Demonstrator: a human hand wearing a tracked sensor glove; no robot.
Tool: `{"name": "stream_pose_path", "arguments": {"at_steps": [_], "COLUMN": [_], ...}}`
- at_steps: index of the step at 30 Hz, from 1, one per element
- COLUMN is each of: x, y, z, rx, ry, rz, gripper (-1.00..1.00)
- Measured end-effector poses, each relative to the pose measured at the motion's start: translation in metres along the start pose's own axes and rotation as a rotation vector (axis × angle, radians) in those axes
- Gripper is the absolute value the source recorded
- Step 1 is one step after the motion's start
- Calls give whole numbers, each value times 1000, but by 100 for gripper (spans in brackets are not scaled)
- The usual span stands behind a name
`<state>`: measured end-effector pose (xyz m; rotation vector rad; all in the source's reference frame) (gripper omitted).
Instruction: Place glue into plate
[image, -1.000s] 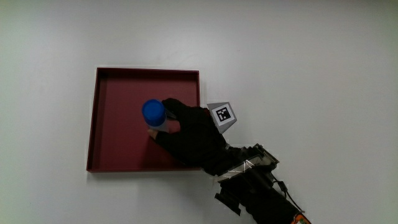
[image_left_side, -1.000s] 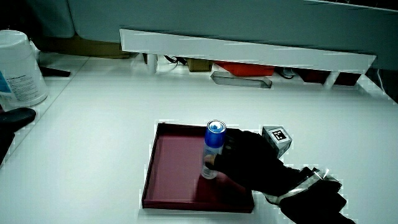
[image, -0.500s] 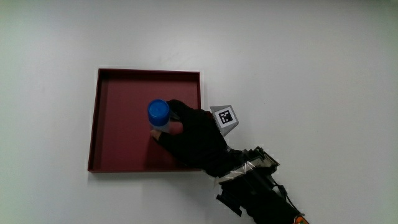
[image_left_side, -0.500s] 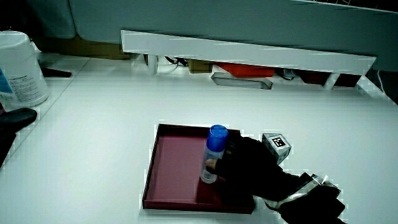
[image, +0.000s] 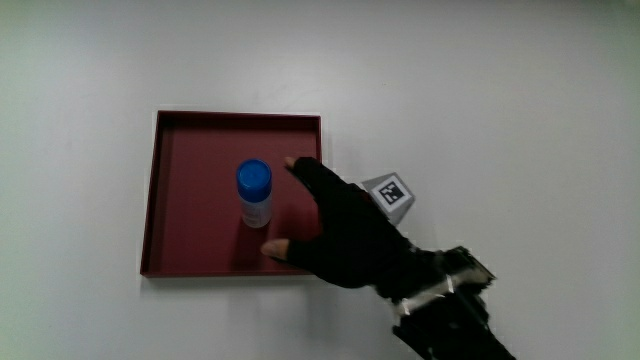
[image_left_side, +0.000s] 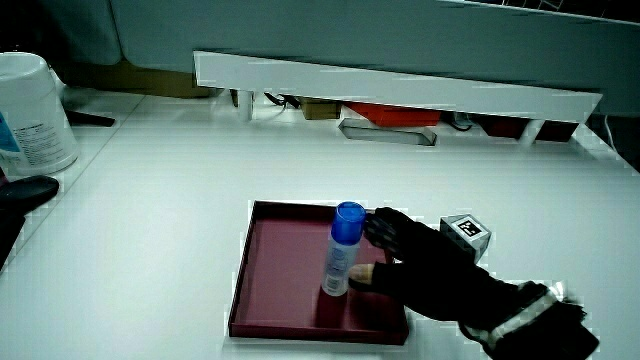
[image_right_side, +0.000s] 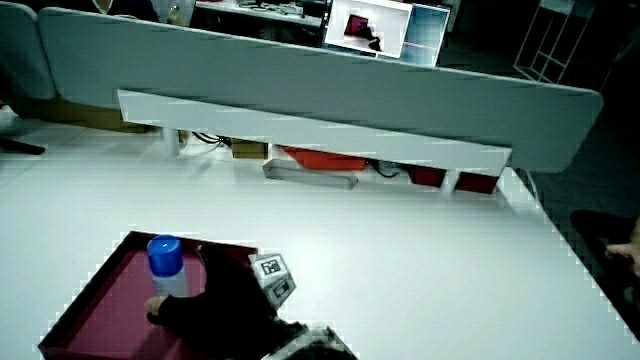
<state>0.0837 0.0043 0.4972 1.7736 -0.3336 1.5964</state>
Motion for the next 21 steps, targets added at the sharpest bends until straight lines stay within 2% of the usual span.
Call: {"name": "stream_pose_path", "arguments": {"at_steps": [1,3,4,6,7,8,10,11,12,16,17,19,20,21], "x": [1,-9,-5,-16,-18,-16,-19,-13,-15,-8,-4,-6,-4,-3], "y": [-5,-17,-21,-33,-39,-43,-54,-57,-64,-83,-87,-96,-99,-101], "z": [4,8,12,18,21,25,32,37,39,47,47,42,43,43], "rx": [-10,-49,-55,-78,-79,-104,-111,-116,-108,-98,-106,-105,-104,-100], "ry": [-64,-23,-39,-44,-70,-81,-104,-172,-196,-224,-231,-112,-113,-93], "rz": [-52,-69,-51,-44,-78,-54,-79,-33,-92,150,158,84,51,50], "gripper": [-100,-100,-100,-100,-100,-100,-100,-100,-100,-100,-100,-100,-100,-100]}}
